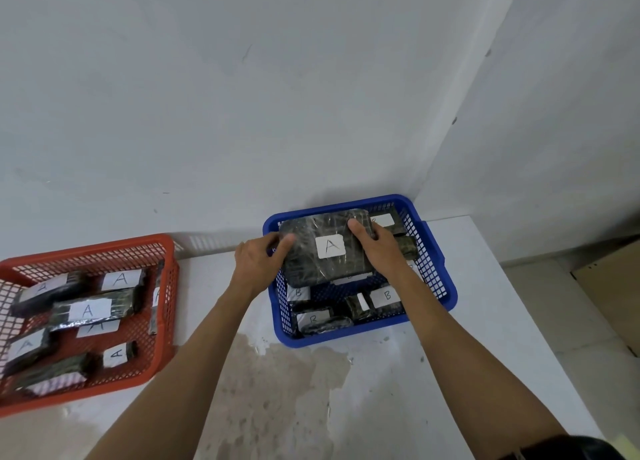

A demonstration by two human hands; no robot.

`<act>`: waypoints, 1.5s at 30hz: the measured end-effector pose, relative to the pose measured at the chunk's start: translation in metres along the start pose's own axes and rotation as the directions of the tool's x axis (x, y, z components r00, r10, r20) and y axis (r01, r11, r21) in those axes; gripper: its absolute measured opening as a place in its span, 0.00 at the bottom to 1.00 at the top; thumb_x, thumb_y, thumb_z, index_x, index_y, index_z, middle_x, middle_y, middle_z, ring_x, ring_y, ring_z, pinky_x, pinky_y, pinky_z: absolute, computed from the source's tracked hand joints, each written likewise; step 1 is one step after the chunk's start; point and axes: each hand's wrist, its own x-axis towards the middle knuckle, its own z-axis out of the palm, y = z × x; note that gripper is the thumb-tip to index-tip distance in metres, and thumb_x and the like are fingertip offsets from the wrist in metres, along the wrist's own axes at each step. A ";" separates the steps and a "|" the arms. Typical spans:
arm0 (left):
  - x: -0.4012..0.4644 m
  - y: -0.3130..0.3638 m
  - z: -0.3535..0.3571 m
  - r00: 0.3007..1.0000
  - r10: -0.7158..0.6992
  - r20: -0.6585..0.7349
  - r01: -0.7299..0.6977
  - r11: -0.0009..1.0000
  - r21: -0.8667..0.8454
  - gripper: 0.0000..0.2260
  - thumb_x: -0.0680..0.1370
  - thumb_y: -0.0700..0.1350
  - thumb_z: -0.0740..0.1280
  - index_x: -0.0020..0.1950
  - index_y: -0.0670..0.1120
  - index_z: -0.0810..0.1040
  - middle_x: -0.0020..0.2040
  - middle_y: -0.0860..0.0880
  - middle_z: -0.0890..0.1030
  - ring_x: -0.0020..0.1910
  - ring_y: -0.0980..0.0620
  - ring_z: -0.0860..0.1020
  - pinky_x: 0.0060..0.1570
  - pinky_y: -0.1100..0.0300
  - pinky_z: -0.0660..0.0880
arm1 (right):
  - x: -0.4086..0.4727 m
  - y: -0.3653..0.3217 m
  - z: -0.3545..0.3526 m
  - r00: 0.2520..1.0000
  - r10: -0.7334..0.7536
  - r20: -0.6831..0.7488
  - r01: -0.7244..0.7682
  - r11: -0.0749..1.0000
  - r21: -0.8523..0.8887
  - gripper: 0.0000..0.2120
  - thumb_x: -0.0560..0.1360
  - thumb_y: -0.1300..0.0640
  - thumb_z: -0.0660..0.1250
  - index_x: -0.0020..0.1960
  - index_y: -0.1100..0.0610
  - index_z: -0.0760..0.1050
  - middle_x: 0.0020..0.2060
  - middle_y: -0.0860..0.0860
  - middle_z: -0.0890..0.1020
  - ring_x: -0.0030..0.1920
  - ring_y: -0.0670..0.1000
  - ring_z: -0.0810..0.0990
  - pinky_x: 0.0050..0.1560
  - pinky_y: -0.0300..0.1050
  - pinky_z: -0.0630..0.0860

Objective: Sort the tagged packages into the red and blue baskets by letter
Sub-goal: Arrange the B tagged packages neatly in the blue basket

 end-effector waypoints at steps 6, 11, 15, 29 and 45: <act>-0.007 -0.014 0.011 0.999 -0.042 -0.024 0.044 0.996 0.072 0.19 0.79 0.62 0.57 0.49 0.48 0.78 0.54 0.46 0.81 0.64 0.45 0.72 0.70 0.39 0.55 | -0.005 0.004 0.002 0.997 0.043 0.064 -0.044 0.999 0.012 0.36 0.69 0.25 0.63 0.64 0.52 0.77 0.57 0.48 0.82 0.57 0.51 0.80 0.56 0.46 0.77; -0.017 -0.016 0.009 0.999 -0.035 0.016 0.037 0.991 -0.131 0.22 0.79 0.56 0.62 0.65 0.42 0.76 0.67 0.45 0.72 0.65 0.46 0.72 0.66 0.52 0.69 | -0.013 0.010 0.002 0.998 0.003 0.068 -0.005 1.000 0.027 0.21 0.69 0.28 0.65 0.50 0.42 0.78 0.47 0.41 0.84 0.47 0.42 0.83 0.45 0.34 0.77; -0.032 -0.020 -0.002 0.999 0.000 0.050 0.009 0.983 -0.183 0.23 0.80 0.53 0.62 0.73 0.46 0.68 0.72 0.47 0.67 0.68 0.50 0.69 0.67 0.59 0.66 | -0.021 0.003 0.008 1.000 0.012 -0.001 -0.012 0.999 0.034 0.17 0.74 0.33 0.65 0.48 0.45 0.78 0.45 0.45 0.84 0.47 0.46 0.82 0.44 0.40 0.75; -0.117 -0.104 -0.131 0.988 -0.078 -0.136 0.041 0.966 -0.255 0.16 0.81 0.52 0.62 0.65 0.47 0.75 0.55 0.52 0.81 0.52 0.58 0.79 0.53 0.64 0.76 | -0.080 -0.087 0.136 0.981 -0.115 0.155 0.118 0.993 -0.013 0.27 0.74 0.31 0.64 0.61 0.51 0.78 0.53 0.50 0.83 0.51 0.52 0.83 0.45 0.47 0.81; -0.182 -0.303 -0.261 0.956 -0.121 -0.267 0.182 0.959 0.217 0.17 0.79 0.52 0.64 0.68 0.53 0.73 0.67 0.50 0.75 0.70 0.47 0.68 0.73 0.40 0.55 | -0.127 -0.119 0.375 0.978 -0.020 0.207 0.076 0.961 -0.267 0.21 0.80 0.42 0.61 0.69 0.52 0.69 0.59 0.54 0.78 0.49 0.52 0.80 0.32 0.39 0.79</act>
